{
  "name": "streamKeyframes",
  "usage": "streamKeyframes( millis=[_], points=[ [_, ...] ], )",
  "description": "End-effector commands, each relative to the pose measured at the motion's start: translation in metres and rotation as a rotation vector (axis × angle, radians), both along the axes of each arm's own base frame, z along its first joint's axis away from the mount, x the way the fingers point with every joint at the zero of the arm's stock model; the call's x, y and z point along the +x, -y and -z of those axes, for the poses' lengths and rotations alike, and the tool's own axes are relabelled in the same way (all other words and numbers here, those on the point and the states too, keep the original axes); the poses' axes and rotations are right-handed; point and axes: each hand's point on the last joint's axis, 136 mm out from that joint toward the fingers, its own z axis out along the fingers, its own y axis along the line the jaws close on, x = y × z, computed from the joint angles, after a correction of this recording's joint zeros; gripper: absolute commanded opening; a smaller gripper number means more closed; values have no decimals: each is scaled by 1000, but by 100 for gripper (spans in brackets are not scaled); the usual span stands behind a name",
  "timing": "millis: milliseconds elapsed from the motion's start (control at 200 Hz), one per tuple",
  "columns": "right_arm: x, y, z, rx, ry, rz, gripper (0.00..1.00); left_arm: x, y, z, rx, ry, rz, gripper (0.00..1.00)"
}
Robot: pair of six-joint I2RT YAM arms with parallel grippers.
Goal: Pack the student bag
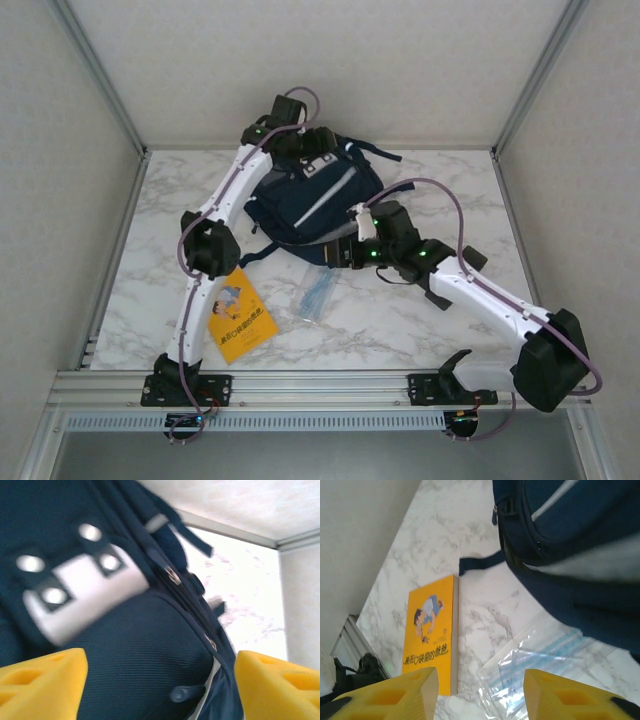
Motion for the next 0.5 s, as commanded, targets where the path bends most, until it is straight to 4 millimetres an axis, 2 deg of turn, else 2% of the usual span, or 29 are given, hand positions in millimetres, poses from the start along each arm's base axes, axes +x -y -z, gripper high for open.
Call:
streamKeyframes(
  millis=[0, 10, 20, 30, 55, 70, 110, 140, 255, 310, 496],
  points=[
    [-10, -15, 25, -32, -33, -58, 52, -35, -40, -61, 76, 78, -38, 89],
    [-9, -16, 26, -32, -34, -58, 53, -38, -43, -62, 80, 79, -42, 92],
    [-16, -23, 28, -33, -36, -84, 53, -41, -46, -53, 93, 63, -45, 92],
    [-17, -26, 29, -31, -37, -92, 54, -45, -48, -61, 90, 79, -48, 93],
    [-19, -31, 32, -31, -40, -106, 55, -52, -55, -57, 109, 74, -57, 97],
    [-20, -35, 35, -34, -43, -115, 55, -58, -60, -64, 113, 89, -63, 98],
    [-23, -43, 40, -40, -43, -137, 57, -72, -73, -58, 144, 80, -79, 98],
    [-25, -50, 44, -45, -43, -152, 59, -84, -83, -62, 158, 84, -89, 99],
    [-30, -77, 60, -52, -50, -207, 63, -128, -121, -33, 241, 6, -130, 99],
    [-32, -90, 69, -64, -61, -231, 65, -150, -137, -12, 272, -48, -154, 99],
    [-42, -139, 94, -110, -75, -316, 68, -217, -191, 42, 284, -166, -285, 100]
  ],
)
